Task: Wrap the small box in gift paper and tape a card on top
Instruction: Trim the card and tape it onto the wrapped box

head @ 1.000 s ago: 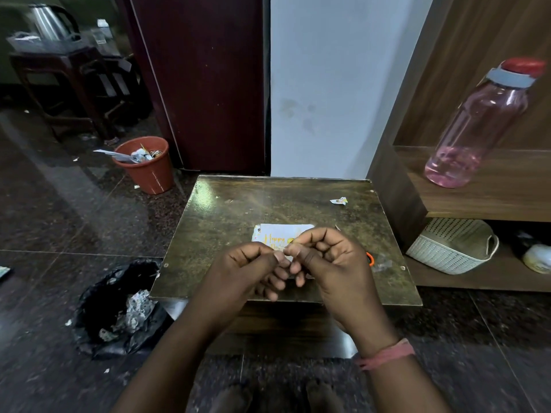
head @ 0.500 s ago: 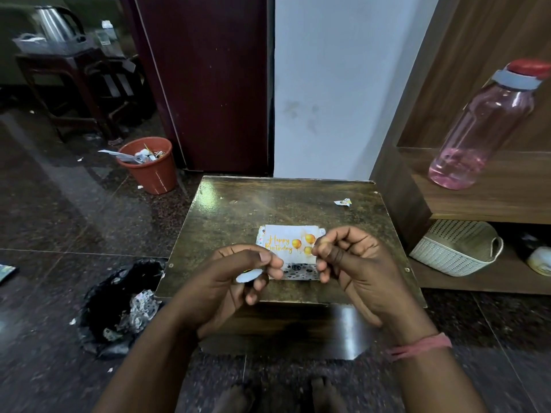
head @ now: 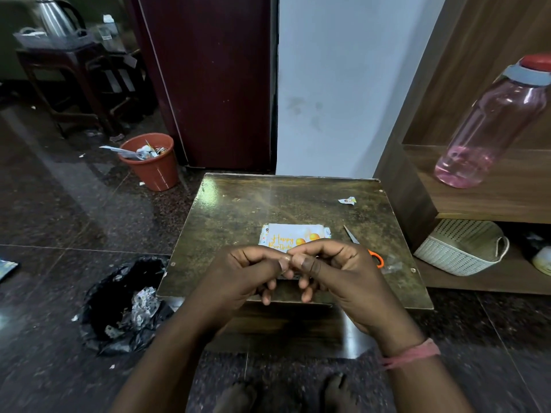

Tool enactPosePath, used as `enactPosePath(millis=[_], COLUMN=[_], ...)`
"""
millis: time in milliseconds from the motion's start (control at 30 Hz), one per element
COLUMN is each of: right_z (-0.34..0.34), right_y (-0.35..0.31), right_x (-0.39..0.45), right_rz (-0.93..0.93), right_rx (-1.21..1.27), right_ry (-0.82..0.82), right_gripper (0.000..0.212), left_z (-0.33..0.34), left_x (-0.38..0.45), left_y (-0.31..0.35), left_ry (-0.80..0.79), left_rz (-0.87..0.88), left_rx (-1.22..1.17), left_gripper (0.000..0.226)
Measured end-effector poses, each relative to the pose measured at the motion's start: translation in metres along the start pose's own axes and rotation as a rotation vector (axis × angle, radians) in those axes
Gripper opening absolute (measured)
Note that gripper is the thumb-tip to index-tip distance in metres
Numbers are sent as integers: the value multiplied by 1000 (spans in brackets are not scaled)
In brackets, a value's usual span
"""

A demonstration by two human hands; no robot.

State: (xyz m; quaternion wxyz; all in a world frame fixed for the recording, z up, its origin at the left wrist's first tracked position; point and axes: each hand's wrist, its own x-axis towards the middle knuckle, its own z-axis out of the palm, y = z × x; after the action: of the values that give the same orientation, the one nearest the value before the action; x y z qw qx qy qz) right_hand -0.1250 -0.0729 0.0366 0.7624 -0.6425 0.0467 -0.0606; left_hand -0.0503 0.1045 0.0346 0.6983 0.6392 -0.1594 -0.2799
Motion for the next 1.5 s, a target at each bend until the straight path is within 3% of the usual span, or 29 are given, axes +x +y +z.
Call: enactPosePath(millis=[500, 800, 933, 1033, 1133, 1233, 1333, 1500], right_z=[-4, -4, -7, -7, -7, -8, -8, -10], right_y=[10, 0, -4, -4, -4, -5, -4, 2], right_x=[4, 3, 1, 1, 1, 1, 2, 6], right_rz=[-155, -51, -46, -63, -80, -82, -85, -52], right_rx=[-229, -53, -4, -13, 3, 6, 4, -2], right_ry=[86, 88, 109, 115, 125, 130, 141, 196], right_gripper=[7, 4, 7, 8, 7, 4, 2, 2], left_z=[3, 0, -5, -3, -1, -1, 0, 0], left_x=[1, -1, 0, -3, -4, -4, -4, -2], left_y=[0, 5, 6, 9, 8, 8, 10, 9], left_ry=[21, -17, 27, -9, -119, -96, -66, -72], left_rz=[28, 35, -58, -130, -168, -56, -13, -97], left_rx=[238, 211, 177, 217, 204, 164, 161, 140], left_gripper=[15, 11, 35, 39, 29, 8, 9, 24])
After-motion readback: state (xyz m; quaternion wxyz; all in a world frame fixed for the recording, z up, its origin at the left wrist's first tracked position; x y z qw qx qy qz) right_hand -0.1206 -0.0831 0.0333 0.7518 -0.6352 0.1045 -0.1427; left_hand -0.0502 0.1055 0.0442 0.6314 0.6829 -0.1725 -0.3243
